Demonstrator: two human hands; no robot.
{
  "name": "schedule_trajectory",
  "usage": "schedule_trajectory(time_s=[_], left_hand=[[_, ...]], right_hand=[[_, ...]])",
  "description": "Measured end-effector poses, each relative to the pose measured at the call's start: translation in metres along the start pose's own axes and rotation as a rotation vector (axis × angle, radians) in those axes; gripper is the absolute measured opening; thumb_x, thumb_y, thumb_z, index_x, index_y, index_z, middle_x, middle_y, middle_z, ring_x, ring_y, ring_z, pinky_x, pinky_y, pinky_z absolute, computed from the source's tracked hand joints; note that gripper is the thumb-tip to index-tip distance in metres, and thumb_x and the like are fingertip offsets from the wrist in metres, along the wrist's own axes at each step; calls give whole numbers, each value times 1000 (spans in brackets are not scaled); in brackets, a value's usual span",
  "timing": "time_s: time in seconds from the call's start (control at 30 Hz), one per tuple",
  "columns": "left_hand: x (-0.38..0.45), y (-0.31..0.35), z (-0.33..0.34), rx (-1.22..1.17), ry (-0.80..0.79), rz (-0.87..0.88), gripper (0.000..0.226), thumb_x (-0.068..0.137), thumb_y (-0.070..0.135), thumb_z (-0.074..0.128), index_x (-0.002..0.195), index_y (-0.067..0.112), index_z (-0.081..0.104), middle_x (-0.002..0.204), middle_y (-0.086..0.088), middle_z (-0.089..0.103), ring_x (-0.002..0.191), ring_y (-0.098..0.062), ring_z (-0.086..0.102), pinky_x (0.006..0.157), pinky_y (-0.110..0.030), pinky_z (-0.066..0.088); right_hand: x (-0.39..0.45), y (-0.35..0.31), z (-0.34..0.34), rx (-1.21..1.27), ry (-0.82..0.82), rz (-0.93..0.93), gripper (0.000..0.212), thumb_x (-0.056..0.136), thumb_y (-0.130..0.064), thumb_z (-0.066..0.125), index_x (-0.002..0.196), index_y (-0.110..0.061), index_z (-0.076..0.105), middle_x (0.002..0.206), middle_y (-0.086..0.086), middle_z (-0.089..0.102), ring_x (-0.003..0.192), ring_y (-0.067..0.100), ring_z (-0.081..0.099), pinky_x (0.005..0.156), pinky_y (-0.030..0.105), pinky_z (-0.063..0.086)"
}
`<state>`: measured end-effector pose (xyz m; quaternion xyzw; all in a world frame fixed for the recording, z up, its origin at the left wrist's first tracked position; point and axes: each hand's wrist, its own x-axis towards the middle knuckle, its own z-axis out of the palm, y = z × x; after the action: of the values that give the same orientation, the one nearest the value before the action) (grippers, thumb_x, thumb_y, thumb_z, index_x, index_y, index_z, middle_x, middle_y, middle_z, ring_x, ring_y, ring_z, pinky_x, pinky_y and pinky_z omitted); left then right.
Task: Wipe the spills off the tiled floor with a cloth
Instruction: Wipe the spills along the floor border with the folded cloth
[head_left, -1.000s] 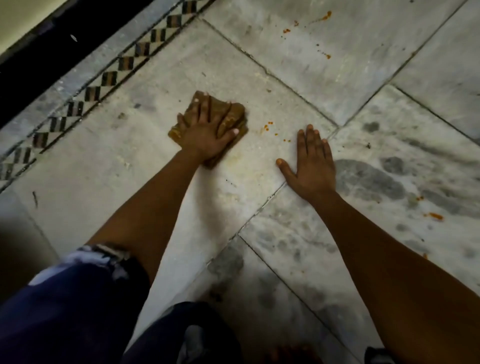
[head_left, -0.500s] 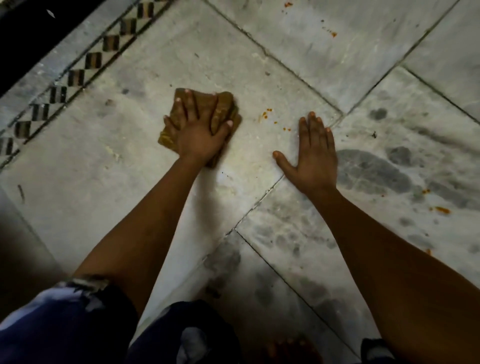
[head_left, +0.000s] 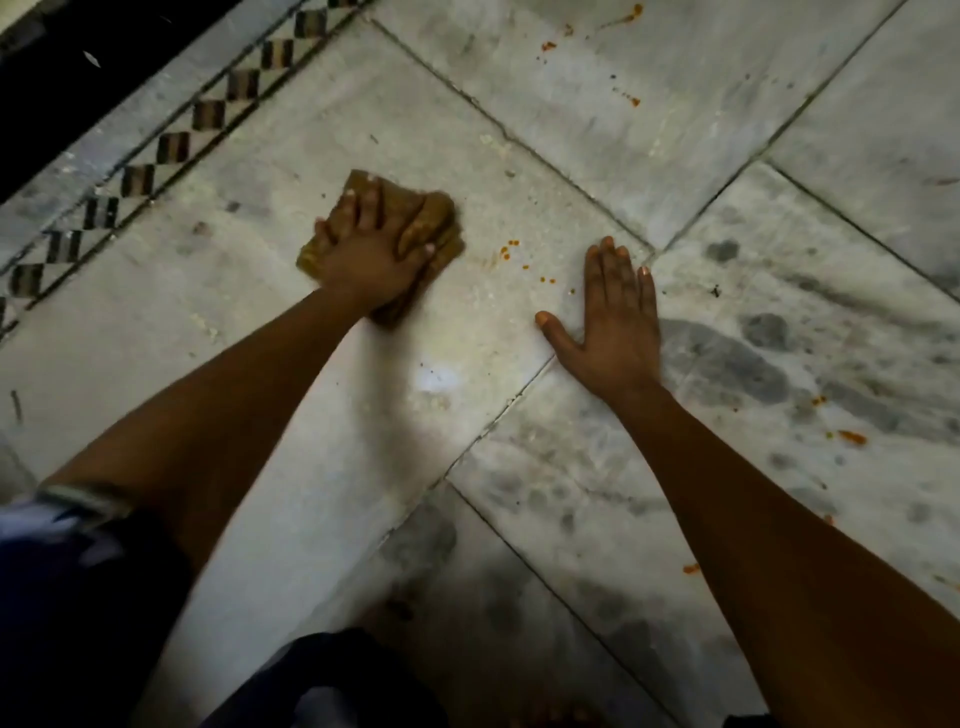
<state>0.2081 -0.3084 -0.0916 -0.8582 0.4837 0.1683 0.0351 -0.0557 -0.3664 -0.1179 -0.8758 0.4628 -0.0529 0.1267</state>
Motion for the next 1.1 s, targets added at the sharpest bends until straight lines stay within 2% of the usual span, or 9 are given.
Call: schedule_trajectory(time_s=[0.2, 0.33, 0.47, 0.6, 0.73, 0.83, 0.9, 0.97, 1.1], left_hand=[[7, 104, 17, -29, 41, 139, 64, 91, 60, 31, 147, 38, 10, 158, -7, -10, 144, -29, -11, 110, -55, -11], [-38, 70, 34, 42, 120, 339, 65, 85, 65, 28, 144, 45, 9, 158, -3, -3, 145, -24, -2, 111, -50, -5], [-16, 44, 26, 9, 114, 162, 64, 85, 66, 29, 144, 47, 10, 158, -2, -4, 145, -25, -4, 110, -54, -8], [13, 95, 20, -59, 82, 30, 64, 89, 61, 33, 145, 43, 8, 158, -6, -9, 144, -30, -9, 108, -59, -8], [-26, 121, 35, 59, 74, 333, 61, 91, 60, 29, 145, 43, 7, 158, -5, -7, 144, -28, -7, 110, -53, -8], [-51, 73, 35, 119, 56, 606, 59, 86, 63, 20, 141, 47, 5, 157, 0, -4, 144, -22, -4, 111, -49, -3], [-51, 35, 26, 166, 32, 717, 59, 84, 63, 18, 139, 45, 6, 153, 3, -5, 141, -19, -3, 111, -49, 1], [-33, 15, 18, 176, 15, 650, 62, 82, 62, 20, 139, 43, 7, 154, 1, -3, 143, -21, -1, 110, -49, 3], [3, 58, 14, 0, 22, 242, 61, 89, 59, 34, 145, 44, 12, 158, -1, -6, 144, -25, -6, 110, -54, -5]], right_hand=[[11, 18, -3, -24, -51, -34, 95, 81, -70, 28, 149, -7, 10, 158, 12, 8, 146, 23, 5, 116, 35, -5], [9, 21, -1, -28, -43, -67, 96, 81, -72, 28, 148, -6, 11, 157, 14, 9, 146, 25, 7, 117, 36, -1], [8, 22, 0, -38, -44, -71, 96, 82, -73, 27, 149, -6, 9, 158, 13, 7, 146, 24, 5, 117, 36, -1], [9, 19, -2, -35, -51, -57, 99, 80, -75, 22, 149, -5, 9, 157, 13, 8, 146, 24, 6, 117, 36, -1], [8, 19, -7, -31, -68, -64, 107, 74, -80, 20, 148, -3, 13, 157, 15, 9, 146, 23, 6, 117, 34, -2], [6, 20, -8, -11, -116, -93, 122, 65, -88, 36, 148, -3, 9, 157, 16, 6, 146, 24, 3, 118, 37, -2], [6, 22, -6, -6, -103, -97, 116, 69, -84, 37, 148, -4, 9, 157, 15, 6, 146, 24, 4, 118, 36, -2], [6, 22, -5, 13, -69, -75, 105, 76, -78, 35, 148, -4, 11, 157, 14, 8, 146, 24, 6, 117, 35, -1], [7, 19, -5, 0, -36, -67, 85, 88, -62, 27, 148, -4, 11, 157, 14, 9, 146, 24, 7, 118, 34, 1]])
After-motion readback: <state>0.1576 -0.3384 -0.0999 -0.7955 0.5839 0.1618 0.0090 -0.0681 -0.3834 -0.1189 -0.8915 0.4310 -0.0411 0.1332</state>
